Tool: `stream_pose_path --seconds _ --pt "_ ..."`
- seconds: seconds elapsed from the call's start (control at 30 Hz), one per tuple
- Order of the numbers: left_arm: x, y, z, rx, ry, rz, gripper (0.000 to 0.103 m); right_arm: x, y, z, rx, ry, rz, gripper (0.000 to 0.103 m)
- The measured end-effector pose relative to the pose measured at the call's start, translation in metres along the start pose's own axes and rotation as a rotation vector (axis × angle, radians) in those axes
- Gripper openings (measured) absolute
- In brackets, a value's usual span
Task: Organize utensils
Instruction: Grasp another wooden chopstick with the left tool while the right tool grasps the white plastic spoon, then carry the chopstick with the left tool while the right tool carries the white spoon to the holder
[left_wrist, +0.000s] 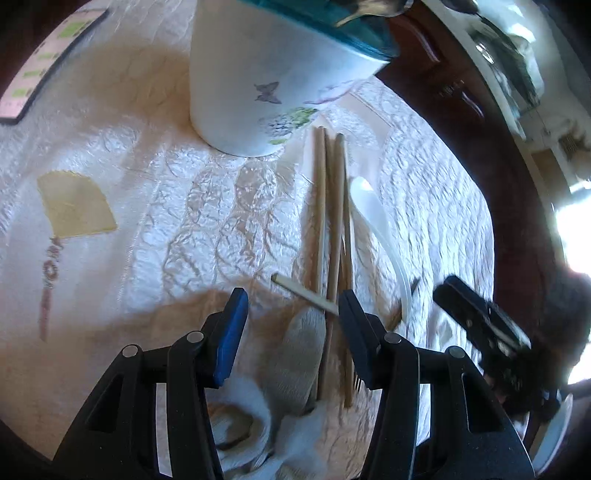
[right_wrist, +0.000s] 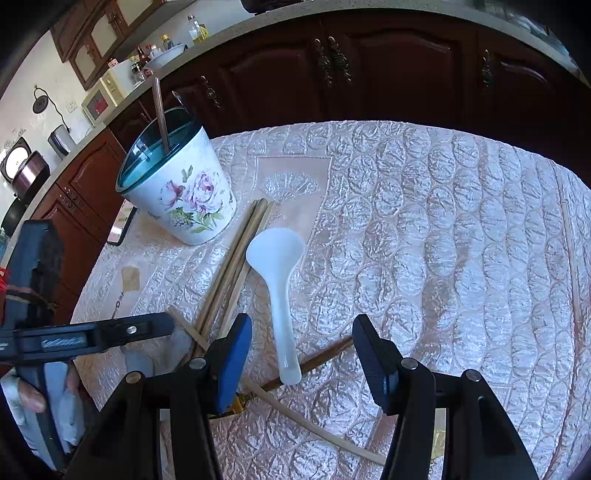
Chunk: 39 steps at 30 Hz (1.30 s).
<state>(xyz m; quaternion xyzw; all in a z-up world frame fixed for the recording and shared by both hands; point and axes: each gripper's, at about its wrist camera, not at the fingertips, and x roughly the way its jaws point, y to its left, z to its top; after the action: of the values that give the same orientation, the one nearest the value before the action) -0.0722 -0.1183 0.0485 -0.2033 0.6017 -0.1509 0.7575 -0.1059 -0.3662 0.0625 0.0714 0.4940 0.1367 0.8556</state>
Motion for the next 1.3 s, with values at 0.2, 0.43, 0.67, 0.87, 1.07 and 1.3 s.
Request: stream_pose_path --seconds 0.2,0.43,0.67,0.87,1.07,1.3 --pt "0.018 -0.004 0.011 -0.019 0.000 0.006 0.019 0.002 -0.005 0.003 0.006 -0.001 0.004 0.055" --pt "-0.008 -0.004 0.030 0.048 -0.050 -0.032 0.007 0.016 -0.009 0.022 0.020 0.011 0.044 0.050" --pt "-0.041 -0.001 0.045 0.067 -0.084 -0.055 0.006 0.067 -0.015 0.053 0.081 0.098 0.105 0.047" --pt "-0.059 -0.011 0.046 0.112 -0.107 -0.061 0.006 0.099 -0.011 0.071 0.065 0.149 0.120 0.010" --pt "-0.074 -0.017 0.055 0.116 -0.147 -0.067 0.005 0.068 -0.020 0.066 0.090 0.058 0.116 0.001" --pt "-0.089 -0.019 0.059 0.125 -0.191 -0.063 0.005 0.046 -0.045 0.040 0.139 0.104 0.025 0.005"
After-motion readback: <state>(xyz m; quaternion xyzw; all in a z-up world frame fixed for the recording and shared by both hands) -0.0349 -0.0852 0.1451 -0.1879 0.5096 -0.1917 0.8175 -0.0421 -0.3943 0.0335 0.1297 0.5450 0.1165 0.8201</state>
